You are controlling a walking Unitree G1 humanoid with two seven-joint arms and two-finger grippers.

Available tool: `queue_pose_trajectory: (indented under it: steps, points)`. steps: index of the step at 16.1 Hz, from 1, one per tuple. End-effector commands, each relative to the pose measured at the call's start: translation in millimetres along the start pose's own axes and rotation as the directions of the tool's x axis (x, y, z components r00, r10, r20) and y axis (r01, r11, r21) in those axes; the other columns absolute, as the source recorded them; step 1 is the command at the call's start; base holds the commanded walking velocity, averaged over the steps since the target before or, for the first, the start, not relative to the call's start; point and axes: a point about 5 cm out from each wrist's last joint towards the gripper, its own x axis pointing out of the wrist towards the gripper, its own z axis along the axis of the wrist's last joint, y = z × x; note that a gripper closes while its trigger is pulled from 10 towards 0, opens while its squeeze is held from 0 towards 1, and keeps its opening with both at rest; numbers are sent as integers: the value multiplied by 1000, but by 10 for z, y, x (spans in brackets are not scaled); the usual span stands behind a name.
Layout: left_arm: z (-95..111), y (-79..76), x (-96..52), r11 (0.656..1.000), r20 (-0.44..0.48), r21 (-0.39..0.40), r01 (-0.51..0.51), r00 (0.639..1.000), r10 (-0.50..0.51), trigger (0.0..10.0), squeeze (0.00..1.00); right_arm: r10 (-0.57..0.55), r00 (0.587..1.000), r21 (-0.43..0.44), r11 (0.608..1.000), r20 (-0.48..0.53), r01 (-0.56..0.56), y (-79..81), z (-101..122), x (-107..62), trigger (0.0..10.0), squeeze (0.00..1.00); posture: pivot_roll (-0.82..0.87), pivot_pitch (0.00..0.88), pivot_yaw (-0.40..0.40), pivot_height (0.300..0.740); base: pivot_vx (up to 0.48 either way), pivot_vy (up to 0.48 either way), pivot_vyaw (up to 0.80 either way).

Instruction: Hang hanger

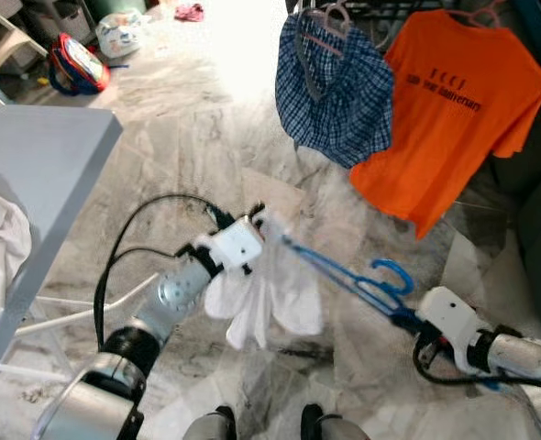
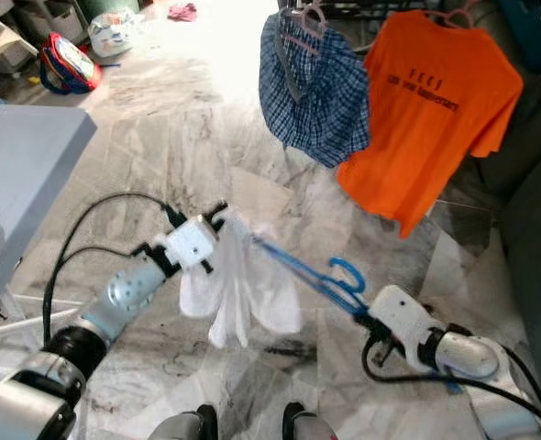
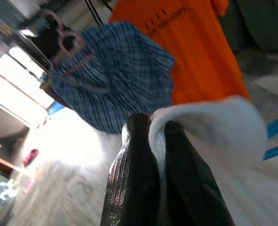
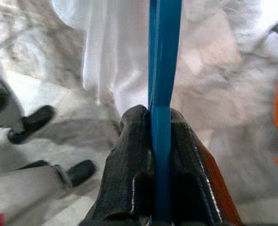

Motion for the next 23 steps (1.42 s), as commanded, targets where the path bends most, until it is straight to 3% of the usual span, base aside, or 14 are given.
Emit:
queue_pose_trajectory:
  steps: [1, 7, 14, 16, 19, 23]
  points:
    - [-48, -27, -30, 1000, -23, 6, 24, 999, -24, 10000, 0, 66, 998, -6, 998, 15, -66, 3, 76, -131, 10000, 0, 2, 217, 64, 740, 0, 0, 0]
    - [-99, -20, -31, 999, -57, 7, 36, 998, -36, 10000, 0, 72, 997, -42, 996, 0, -72, -148, 202, -410, 10000, 0, -8, 212, 64, 740, 0, 0, 0]
    - [26, -105, 46, 996, 20, 3, 89, 996, -90, 10000, 0, 113, 993, -18, 993, 25, -113, -55, 238, -334, 10000, 0, -7, 207, 67, 740, 0, 0, 0]
    - [40, -57, 66, 998, 23, 16, 68, 997, -68, 10000, 0, 109, 994, -18, 994, 4, -109, -72, 214, -369, 10000, 0, -8, 206, 67, 740, 0, 0, 0]
    - [2, 108, 64, 999, -9, 37, 13, 1000, -13, 10000, 0, 85, 989, -32, 995, -118, -90, -111, 42, -426, 10000, 0, -11, 203, 69, 740, 0, 0, 0]
    - [40, 115, 68, 1000, 22, 26, 14, 1000, -15, 10000, 0, 96, 986, -30, 994, -138, -101, -56, -15, -366, 10000, 0, -6, 204, 70, 740, 0, 0, 0]
